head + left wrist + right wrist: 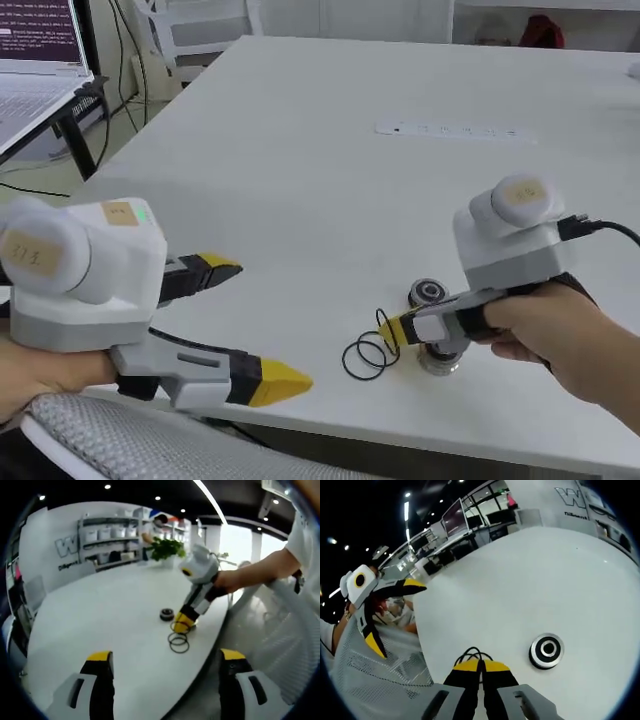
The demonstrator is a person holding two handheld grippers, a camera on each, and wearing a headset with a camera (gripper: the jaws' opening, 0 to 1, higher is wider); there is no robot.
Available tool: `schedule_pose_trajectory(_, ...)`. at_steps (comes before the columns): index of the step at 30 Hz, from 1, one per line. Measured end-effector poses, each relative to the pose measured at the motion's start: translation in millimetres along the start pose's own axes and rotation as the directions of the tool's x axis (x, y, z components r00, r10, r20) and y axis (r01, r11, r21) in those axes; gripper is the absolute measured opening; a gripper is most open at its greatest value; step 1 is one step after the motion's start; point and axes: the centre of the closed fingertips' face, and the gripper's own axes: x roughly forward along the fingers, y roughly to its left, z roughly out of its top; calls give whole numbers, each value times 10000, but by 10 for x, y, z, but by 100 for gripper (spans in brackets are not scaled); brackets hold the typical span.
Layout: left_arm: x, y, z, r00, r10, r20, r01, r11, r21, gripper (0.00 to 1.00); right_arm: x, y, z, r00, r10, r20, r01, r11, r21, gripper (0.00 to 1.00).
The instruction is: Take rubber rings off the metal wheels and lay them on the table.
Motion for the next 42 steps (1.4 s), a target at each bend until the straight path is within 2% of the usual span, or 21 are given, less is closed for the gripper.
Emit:
schedule_pose_trajectory(4, 9, -10, -27, 9998, -29, -177, 31, 9999, 97, 88, -4, 41, 2, 10000, 14, -36, -14, 9999, -105, 0)
schedule_pose_trajectory(16, 17, -33, -44, 9993, -40, -379, 49, 9997, 230, 87, -17, 85, -6, 10000, 74, -10, -74, 9997, -216, 0)
schedule_pose_trajectory(30, 28, -38, -78, 9987, -101, -509, 106, 9999, 92, 86, -35, 34, 10, 9999, -127, -3, 127, 9996, -249, 6)
schedule_pose_trajectory(38, 27, -23, -78, 9990, -93, -442, 93, 10000, -21, 87, -75, -15, 71, 9994, -195, 271, 197, 9998, -55, 6)
schedule_pose_trajectory(42, 31, -30, -88, 9987, -139, -491, 138, 9999, -20, 87, -127, -80, 158, 9977, -261, 626, 249, 9995, 191, 7)
